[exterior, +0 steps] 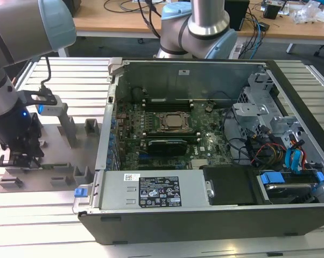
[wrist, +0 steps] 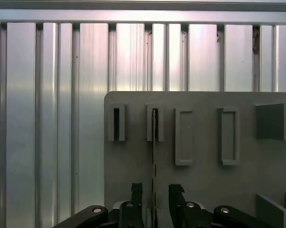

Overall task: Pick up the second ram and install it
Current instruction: 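Pick up the second ram and move it above second insertion slot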

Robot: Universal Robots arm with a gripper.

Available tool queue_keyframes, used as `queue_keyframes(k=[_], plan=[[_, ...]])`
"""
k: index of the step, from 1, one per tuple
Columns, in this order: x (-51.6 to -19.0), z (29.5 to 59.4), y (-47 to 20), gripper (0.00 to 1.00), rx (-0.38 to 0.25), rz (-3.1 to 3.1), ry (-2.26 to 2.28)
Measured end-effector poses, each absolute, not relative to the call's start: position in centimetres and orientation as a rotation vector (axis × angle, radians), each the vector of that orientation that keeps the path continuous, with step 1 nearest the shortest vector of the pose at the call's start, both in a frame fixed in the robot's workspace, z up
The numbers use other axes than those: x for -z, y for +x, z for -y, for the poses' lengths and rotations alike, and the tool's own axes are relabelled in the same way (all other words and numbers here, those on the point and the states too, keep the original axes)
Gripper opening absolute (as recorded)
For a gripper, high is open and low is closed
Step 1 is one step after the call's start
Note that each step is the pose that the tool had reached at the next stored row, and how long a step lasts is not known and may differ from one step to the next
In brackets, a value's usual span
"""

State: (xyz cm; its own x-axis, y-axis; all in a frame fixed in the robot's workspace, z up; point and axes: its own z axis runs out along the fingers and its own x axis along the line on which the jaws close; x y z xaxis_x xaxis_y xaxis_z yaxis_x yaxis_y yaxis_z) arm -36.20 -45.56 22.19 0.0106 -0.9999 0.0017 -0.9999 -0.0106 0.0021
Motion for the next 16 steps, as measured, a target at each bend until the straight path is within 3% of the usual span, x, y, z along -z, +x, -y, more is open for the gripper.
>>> queue_keyframes(k=[8,11,16], plan=[[-20.2,45.5,-36.3,0.36,0.0,2.208,2.231],[-20.2,45.5,-36.3,0.16,0.0,2.208,2.231],[-20.1,45.5,-36.3,0.13,0.0,2.208,2.231]])
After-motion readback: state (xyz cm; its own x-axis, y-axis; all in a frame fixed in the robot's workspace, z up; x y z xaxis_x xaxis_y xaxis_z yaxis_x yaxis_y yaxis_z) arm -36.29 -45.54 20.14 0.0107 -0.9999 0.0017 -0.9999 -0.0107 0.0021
